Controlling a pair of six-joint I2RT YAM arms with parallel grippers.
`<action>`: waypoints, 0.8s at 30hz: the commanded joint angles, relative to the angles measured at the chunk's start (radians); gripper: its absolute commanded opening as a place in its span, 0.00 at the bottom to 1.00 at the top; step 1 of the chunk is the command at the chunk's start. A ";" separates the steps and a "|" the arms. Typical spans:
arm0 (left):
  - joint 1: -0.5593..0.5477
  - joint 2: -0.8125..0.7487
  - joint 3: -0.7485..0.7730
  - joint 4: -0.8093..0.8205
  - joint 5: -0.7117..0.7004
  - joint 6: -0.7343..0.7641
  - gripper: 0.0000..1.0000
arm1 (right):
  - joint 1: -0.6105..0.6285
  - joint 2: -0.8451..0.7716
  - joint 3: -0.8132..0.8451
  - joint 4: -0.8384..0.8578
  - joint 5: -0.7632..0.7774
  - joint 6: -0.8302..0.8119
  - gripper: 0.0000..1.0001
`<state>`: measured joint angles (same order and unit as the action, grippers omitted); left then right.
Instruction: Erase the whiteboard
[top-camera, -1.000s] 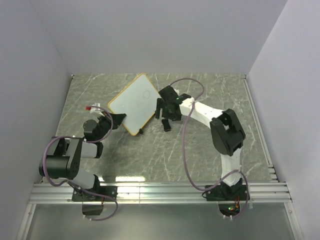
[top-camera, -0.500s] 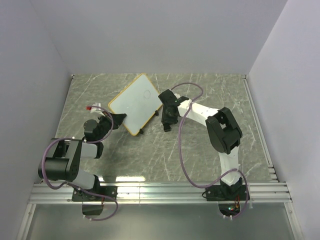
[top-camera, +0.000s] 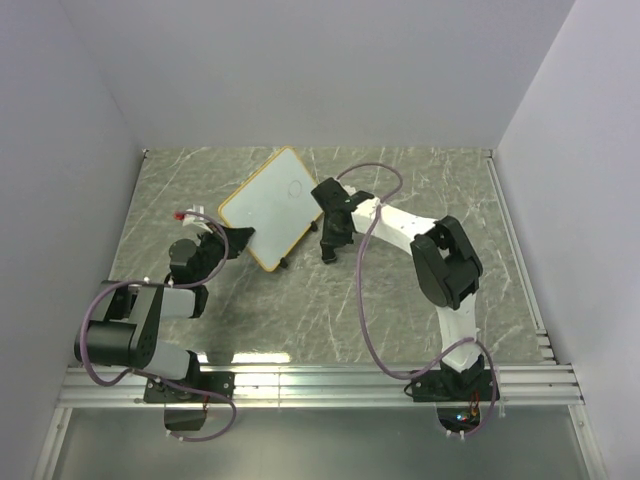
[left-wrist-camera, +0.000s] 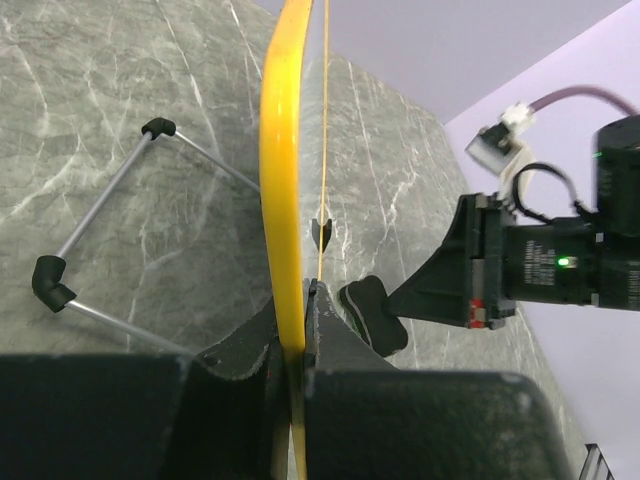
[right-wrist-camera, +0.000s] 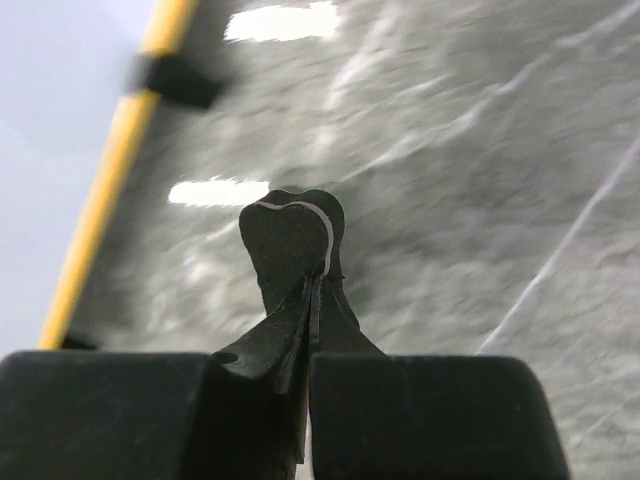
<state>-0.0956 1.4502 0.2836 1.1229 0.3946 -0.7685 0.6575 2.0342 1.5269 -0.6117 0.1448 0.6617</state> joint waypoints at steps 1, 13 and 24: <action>-0.024 -0.007 -0.009 -0.104 0.040 0.083 0.01 | 0.065 -0.025 0.113 -0.077 0.030 0.013 0.00; -0.027 -0.054 -0.012 -0.147 0.020 0.095 0.01 | 0.268 0.026 0.293 -0.295 0.048 0.064 0.00; -0.044 -0.062 -0.018 -0.140 0.018 0.089 0.01 | 0.225 -0.247 0.006 -0.549 0.482 0.041 0.00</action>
<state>-0.1238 1.3853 0.2829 1.0454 0.3756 -0.7444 0.8841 1.8896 1.5085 -1.0264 0.4061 0.6952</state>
